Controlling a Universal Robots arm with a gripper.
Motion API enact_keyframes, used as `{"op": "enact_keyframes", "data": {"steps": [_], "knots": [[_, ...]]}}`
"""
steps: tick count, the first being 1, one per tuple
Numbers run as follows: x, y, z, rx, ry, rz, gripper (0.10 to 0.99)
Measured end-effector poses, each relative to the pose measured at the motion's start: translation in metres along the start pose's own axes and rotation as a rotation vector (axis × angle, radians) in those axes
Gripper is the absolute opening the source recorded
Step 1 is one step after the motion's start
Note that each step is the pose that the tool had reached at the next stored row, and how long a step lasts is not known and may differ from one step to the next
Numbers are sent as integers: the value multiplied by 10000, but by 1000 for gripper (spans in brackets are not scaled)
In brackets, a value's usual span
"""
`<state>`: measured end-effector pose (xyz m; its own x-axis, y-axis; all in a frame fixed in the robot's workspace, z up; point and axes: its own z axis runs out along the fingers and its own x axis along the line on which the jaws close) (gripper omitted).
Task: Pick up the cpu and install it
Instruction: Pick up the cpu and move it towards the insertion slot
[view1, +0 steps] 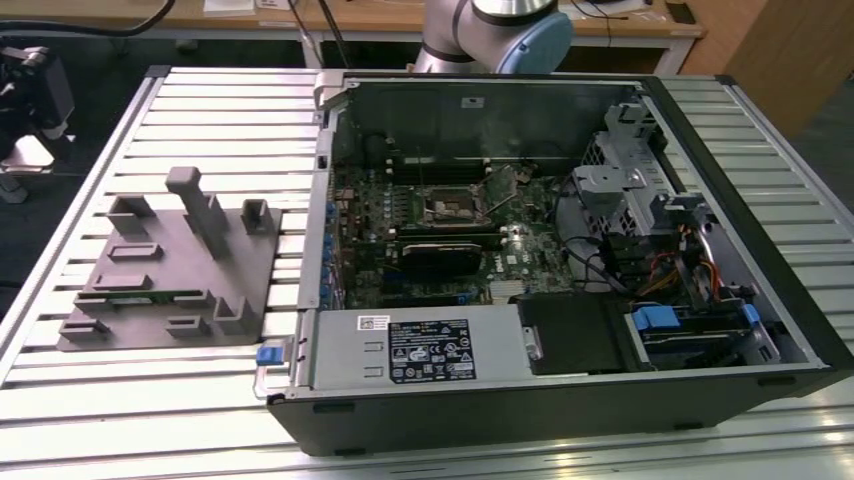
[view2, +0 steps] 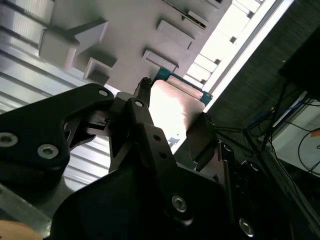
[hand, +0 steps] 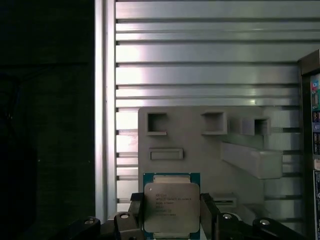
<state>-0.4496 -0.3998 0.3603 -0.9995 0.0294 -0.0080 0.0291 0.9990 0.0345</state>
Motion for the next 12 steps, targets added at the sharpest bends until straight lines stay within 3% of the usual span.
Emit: {"op": "enact_keyframes", "data": {"steps": [12], "knots": [[-2,16,-259,0,0,1,541]]}}
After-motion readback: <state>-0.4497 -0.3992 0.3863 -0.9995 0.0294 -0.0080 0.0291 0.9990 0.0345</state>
